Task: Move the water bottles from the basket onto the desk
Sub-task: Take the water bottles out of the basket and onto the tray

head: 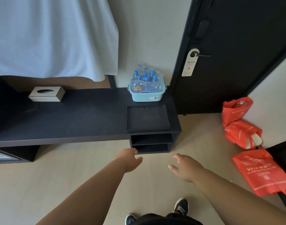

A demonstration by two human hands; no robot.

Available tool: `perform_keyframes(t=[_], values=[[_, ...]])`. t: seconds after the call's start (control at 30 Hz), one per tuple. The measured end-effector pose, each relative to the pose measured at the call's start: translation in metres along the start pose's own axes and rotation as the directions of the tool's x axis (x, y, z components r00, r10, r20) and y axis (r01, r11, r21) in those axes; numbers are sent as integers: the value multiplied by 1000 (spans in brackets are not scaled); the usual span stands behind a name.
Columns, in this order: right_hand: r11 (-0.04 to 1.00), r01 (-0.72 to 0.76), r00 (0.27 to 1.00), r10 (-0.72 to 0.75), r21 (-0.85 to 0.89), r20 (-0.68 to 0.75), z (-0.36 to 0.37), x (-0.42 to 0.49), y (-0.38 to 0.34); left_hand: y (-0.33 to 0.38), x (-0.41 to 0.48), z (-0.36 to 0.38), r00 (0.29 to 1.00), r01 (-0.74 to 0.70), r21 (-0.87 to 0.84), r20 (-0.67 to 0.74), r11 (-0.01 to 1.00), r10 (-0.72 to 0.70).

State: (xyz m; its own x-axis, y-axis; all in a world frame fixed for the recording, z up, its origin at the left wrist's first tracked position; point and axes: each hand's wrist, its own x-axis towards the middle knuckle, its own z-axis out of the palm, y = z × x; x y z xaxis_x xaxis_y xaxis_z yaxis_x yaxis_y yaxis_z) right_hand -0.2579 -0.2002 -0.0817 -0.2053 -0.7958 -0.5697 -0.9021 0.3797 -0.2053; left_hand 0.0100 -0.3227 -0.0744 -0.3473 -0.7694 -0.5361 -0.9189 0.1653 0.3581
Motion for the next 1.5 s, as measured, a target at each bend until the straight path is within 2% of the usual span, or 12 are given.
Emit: perform_keyframes(t=[0.17,0.57,0.8,1.13,1.5], values=[[1000,0,1000,0,-14,13,-22,42,9,11,31,-18,999,43,-27,-8,999,-43],[980,165,986,-166,-113,2,-133,158,50,89,122,-64,981,175,-73,-67,982,-180],[982,174,985,-173,-76,20,-161,208,75,130,157,-64,987,145,-10,-63,989,-145],[982,183,982,-180,-42,61,-176,260,67,110,210,-99,978,196,-25,-65,980,-198],[992,111,994,-111,-66,-2,-228,338,2,78,308,-187,996,75,22,-48,997,-73]])
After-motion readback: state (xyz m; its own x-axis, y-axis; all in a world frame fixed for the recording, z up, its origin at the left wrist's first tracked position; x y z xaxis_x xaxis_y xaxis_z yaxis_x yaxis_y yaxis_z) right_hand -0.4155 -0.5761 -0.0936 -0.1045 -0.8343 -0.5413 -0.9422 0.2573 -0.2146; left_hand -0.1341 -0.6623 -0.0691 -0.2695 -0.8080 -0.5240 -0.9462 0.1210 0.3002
